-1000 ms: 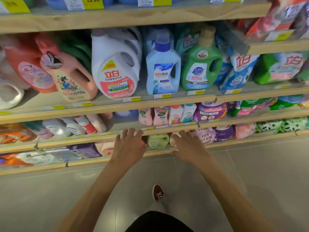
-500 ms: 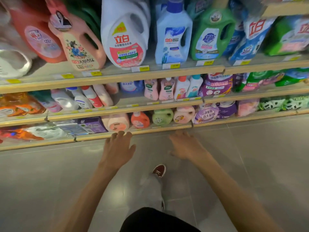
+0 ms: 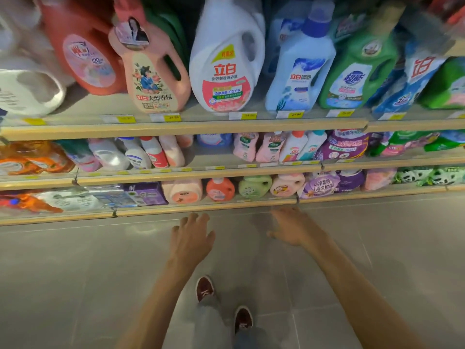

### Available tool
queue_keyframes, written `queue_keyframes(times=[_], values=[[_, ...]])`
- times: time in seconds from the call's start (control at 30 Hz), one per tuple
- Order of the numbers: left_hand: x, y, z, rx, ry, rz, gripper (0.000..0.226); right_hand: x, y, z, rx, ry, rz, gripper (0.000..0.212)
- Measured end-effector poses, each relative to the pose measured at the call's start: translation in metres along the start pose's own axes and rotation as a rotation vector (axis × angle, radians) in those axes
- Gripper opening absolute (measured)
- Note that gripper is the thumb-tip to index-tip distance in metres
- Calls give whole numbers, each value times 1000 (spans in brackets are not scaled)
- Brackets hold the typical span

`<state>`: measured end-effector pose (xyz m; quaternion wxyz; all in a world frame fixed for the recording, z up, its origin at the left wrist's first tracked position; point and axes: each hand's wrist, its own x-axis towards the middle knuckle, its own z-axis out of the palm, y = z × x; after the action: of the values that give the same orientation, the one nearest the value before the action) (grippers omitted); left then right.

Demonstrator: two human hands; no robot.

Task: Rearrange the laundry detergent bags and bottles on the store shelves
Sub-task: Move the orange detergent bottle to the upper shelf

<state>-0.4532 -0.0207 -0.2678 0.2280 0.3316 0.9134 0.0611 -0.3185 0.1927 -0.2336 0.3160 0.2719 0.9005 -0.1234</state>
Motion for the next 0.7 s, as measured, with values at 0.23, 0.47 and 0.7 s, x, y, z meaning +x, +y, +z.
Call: queue_keyframes(times=[0.23, 0.47, 0.7], values=[[69, -52, 7, -32, -46, 37, 43, 67, -38, 16, 68, 65, 2, 72], [142, -97, 57, -38, -79, 53, 43, 144, -53, 68, 57, 4, 42, 66], [241, -127, 155, -45, -115, 66, 42, 262, -42, 115, 25, 37, 51, 69]])
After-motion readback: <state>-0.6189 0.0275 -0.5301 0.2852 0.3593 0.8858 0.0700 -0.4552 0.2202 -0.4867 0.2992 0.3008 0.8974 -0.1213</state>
